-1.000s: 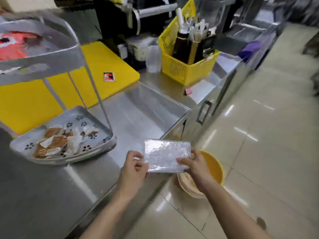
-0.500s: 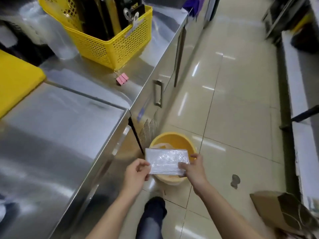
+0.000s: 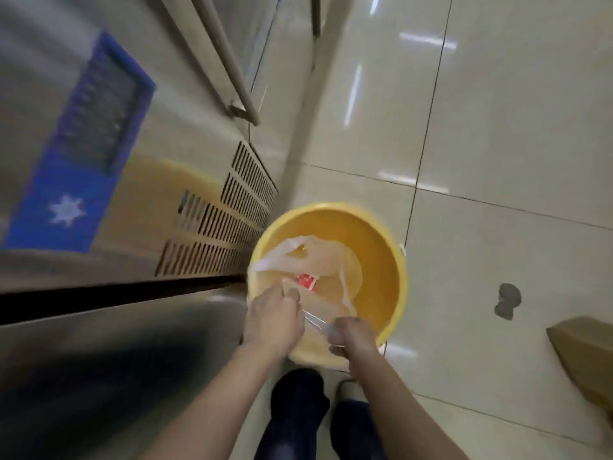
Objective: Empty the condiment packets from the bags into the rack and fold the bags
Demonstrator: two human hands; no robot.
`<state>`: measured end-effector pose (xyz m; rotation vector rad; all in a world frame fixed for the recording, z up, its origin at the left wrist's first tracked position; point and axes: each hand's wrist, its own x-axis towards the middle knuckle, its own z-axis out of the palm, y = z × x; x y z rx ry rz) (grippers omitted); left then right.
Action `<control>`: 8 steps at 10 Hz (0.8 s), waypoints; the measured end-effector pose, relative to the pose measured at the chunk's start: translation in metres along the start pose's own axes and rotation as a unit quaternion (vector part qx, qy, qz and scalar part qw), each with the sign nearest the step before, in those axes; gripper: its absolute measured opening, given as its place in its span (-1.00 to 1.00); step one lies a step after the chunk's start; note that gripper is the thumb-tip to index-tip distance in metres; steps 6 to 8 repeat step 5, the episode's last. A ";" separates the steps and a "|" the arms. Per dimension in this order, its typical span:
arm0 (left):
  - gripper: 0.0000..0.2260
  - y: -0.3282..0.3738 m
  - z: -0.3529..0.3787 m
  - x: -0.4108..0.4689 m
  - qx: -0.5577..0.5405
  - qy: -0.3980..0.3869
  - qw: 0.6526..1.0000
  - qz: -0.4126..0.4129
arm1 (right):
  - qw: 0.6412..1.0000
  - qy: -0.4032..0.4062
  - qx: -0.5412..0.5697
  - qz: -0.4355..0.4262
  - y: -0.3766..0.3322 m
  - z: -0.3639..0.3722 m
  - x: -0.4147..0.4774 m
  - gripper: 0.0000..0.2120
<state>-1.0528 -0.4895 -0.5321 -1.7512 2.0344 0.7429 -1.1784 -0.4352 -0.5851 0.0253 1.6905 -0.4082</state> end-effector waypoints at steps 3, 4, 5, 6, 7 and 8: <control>-0.59 -0.028 0.153 0.132 0.352 -0.192 0.915 0.051 | 0.941 -0.218 -0.251 -0.063 0.021 0.047 0.175 -0.78; -0.62 -0.032 0.163 0.132 0.294 -0.209 0.931 0.053 | 0.916 -0.227 -0.328 -0.039 0.023 0.052 0.188 -0.74; -0.65 -0.032 0.143 0.114 0.266 -0.169 0.945 0.091 | 0.851 -0.139 -0.492 -0.124 0.024 0.044 0.173 -0.62; -0.65 -0.032 0.143 0.114 0.266 -0.169 0.945 0.091 | 0.851 -0.139 -0.492 -0.124 0.024 0.044 0.173 -0.62; -0.65 -0.032 0.143 0.114 0.266 -0.169 0.945 0.091 | 0.851 -0.139 -0.492 -0.124 0.024 0.044 0.173 -0.62; -0.65 -0.032 0.143 0.114 0.266 -0.169 0.945 0.091 | 0.851 -0.139 -0.492 -0.124 0.024 0.044 0.173 -0.62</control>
